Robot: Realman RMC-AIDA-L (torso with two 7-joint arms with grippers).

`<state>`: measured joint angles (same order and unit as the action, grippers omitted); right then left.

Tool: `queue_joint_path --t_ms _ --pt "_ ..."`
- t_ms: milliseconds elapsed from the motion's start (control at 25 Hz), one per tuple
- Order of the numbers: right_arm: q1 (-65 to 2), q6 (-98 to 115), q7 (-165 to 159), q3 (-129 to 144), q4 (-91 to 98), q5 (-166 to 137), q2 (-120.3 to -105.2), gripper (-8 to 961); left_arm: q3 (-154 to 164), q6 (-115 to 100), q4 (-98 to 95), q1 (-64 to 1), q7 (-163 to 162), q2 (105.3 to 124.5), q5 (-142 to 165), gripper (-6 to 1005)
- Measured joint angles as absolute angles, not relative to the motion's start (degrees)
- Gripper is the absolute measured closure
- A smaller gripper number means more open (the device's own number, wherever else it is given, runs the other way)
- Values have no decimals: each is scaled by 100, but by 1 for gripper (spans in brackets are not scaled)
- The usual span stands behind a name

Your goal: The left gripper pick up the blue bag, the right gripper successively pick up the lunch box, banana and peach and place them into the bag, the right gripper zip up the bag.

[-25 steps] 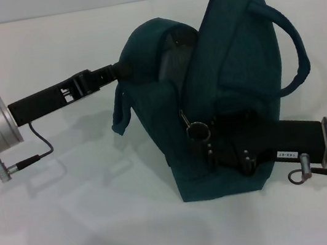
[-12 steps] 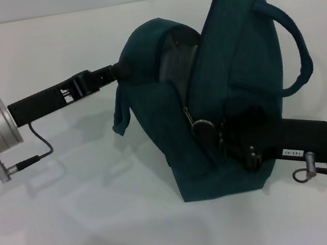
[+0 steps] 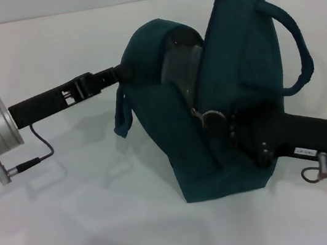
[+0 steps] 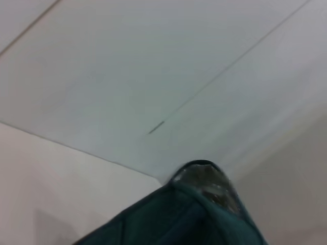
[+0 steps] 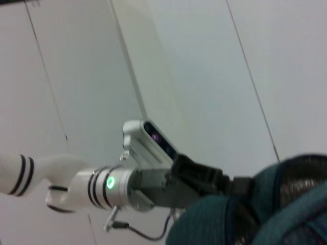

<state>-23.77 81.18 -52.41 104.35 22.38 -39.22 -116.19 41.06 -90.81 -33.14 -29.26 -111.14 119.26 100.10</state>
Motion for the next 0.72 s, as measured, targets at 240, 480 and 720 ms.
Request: queue_joint_path --t_ms 240,480,720 --pt "-2179 8763 -4571 10445 2222 -3557 -11619 944 4078 -9378 -3313 -2936 -10984 11902 9817 923" --pt "-2211 9052 -4402 10419 2248 -3536 -11619 944 4078 -9466 -3295 -2928 -10824 11900 9697 723" --pt "-2316 9169 -4393 10396 2295 -3480 -11610 944 4079 -9862 -2928 -2908 -10038 11837 9370 549"
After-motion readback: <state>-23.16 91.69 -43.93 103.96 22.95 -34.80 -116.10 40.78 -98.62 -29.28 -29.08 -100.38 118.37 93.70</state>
